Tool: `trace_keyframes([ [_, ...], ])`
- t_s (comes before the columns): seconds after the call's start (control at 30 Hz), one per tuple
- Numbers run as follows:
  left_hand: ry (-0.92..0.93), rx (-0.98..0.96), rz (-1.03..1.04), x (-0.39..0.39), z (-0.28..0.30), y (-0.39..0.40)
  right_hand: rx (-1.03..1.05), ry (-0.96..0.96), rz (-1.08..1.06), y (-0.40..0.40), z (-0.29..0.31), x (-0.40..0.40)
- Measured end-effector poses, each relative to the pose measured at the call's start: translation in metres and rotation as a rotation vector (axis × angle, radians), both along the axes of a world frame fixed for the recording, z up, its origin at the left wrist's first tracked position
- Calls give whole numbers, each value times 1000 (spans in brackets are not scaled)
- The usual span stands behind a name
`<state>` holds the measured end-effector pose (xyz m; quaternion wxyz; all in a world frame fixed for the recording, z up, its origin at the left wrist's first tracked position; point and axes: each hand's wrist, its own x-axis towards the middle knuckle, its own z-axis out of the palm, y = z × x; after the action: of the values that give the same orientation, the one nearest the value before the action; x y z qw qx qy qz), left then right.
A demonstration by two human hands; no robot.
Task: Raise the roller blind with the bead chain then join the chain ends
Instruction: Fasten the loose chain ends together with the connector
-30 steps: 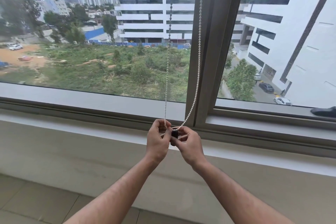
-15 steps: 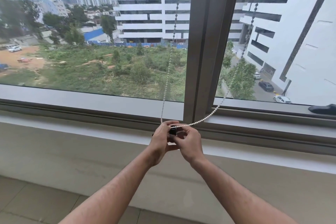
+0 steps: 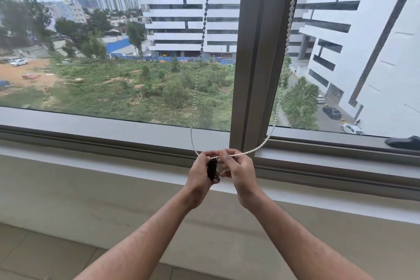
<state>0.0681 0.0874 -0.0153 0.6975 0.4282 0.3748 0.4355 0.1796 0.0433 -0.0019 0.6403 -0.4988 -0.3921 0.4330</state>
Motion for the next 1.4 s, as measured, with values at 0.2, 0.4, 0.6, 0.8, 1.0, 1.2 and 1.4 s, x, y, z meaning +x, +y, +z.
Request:
trace_keyframes([
  [0.2,-140,3,-1,-2,11,-5,-47,42,-79,2,-7,-1],
  [0.4,-233,20,-30,-5,19,-8,-53,71,-30,4,-11,0],
  [0.6,-320,-13,-11,-3,24,-11,-112,193,13,8,-15,-1],
  [0.8,-357,-55,39,-7,29,-8,-152,329,54,10,-16,-4],
  [1.0,-313,-61,60,-10,28,-4,-202,460,199,9,-15,-6],
  [1.2,-264,-59,78,-17,29,0,-196,579,199,13,-24,-6],
  [1.4,-223,-33,102,-29,32,7,-252,384,61,35,-27,-17],
])
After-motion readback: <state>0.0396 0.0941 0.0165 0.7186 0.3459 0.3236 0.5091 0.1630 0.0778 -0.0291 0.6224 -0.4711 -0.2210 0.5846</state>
